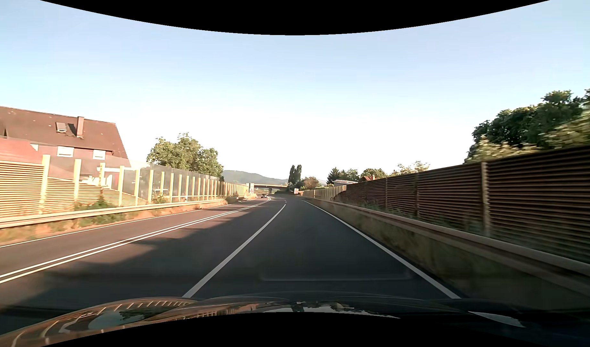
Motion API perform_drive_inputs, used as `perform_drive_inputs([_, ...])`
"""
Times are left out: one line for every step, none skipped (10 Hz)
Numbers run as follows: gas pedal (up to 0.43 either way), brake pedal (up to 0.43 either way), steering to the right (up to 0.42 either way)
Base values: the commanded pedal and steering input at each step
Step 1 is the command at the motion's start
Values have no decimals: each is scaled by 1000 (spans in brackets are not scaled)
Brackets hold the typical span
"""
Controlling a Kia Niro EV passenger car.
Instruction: Follow the waypoints while adhering to traffic rules and regulations
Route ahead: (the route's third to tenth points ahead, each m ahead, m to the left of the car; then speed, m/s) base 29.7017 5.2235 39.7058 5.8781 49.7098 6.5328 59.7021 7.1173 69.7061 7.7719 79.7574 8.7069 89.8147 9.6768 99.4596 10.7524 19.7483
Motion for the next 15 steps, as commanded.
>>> perform_drive_inputs([299,0,-4])
perform_drive_inputs([299,0,-4])
perform_drive_inputs([299,0,-4])
perform_drive_inputs([299,0,-5])
perform_drive_inputs([299,0,-4])
perform_drive_inputs([299,0,-5])
perform_drive_inputs([299,0,-5])
perform_drive_inputs([299,0,-5])
perform_drive_inputs([299,0,-5])
perform_drive_inputs([299,0,-5])
perform_drive_inputs([299,0,-5])
perform_drive_inputs([299,0,-6])
perform_drive_inputs([299,0,-7])
perform_drive_inputs([299,0,-7])
perform_drive_inputs([299,0,-8])
